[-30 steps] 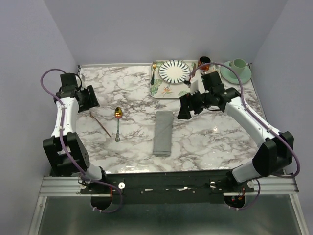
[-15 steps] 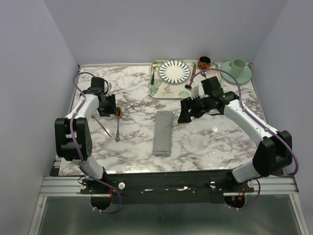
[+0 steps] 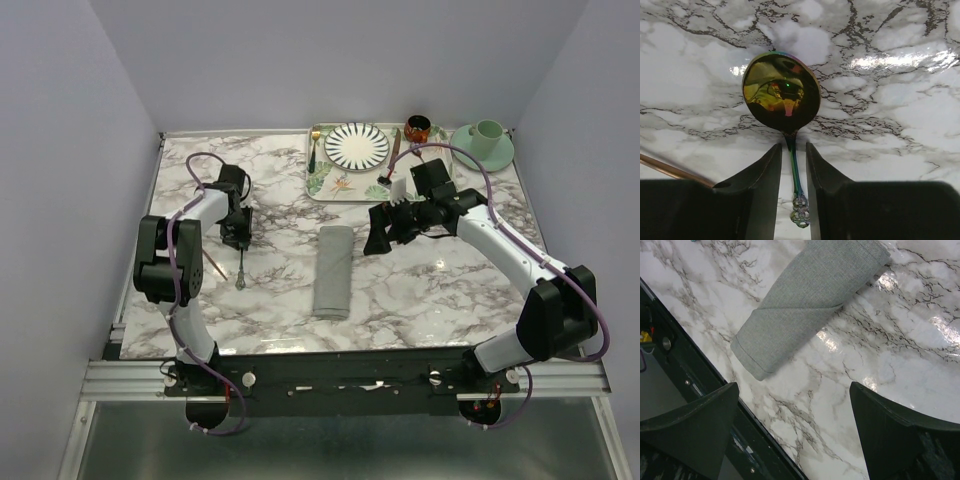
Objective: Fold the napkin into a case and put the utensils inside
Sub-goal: Pick up the spoon from the center of the board.
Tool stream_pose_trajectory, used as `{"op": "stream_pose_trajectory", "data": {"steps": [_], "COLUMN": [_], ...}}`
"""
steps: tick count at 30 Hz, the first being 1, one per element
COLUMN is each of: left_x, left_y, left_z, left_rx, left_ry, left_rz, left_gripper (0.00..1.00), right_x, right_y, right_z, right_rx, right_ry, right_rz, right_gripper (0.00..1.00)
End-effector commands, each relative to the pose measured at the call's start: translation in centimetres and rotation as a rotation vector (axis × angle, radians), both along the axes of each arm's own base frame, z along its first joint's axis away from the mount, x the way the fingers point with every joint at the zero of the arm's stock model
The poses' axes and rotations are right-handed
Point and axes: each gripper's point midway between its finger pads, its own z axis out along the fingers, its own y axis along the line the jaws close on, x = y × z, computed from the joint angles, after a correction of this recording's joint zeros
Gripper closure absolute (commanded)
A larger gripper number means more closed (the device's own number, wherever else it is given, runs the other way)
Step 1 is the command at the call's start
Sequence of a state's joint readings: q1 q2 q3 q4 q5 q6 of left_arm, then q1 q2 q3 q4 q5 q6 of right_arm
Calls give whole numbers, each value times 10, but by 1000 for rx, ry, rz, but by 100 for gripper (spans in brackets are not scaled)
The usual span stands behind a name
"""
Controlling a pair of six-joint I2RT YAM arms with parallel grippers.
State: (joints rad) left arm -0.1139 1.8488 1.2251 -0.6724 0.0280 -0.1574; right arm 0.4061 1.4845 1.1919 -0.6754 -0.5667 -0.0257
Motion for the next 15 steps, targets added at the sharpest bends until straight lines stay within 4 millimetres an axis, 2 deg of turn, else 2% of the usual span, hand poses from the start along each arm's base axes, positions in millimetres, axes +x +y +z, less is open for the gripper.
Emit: {"op": "stream_pose_trajectory", "data": {"steps": [1, 2, 5, 6, 7, 10, 12, 13, 14, 15], "left_x": [7, 5, 3, 4, 6, 26, 43, 53, 65, 67], "left_y": [13, 12, 2, 0, -5, -22, -45, -53, -58, -78], "left_z": [-4, -7, -9, -8, -4, 22, 57, 71, 94, 102], "left_rx": [88, 88, 77, 72, 56, -28, -117, -135, -124, -150], "left_ry": [10, 19, 29, 28, 20, -63, -168, -222, -294, -311], "left_rz": [-4, -11, -47, -48, -50, 19, 66, 67, 82, 92], "left_gripper": [68, 71, 88, 100, 100, 100, 100, 100, 100, 100], "right_x": [-2, -2, -2, -2, -2, 0, -3, -3, -3, -1], "right_y": [2, 2, 2, 3, 3, 3, 4, 5, 6, 6], "right_z": [1, 1, -1, -2, -2, -5, -10, -11, -13, -15], "right_rx": [4, 5, 5, 4, 4, 9, 17, 20, 22, 19], "right_ry": [4, 7, 13, 17, 17, 8, 25, 25, 36, 43], "right_rz": [6, 9, 10, 14, 14, -1, -1, 3, 6, 4], "right_gripper": [0, 0, 0, 0, 0, 0, 0, 0, 0, 0]}}
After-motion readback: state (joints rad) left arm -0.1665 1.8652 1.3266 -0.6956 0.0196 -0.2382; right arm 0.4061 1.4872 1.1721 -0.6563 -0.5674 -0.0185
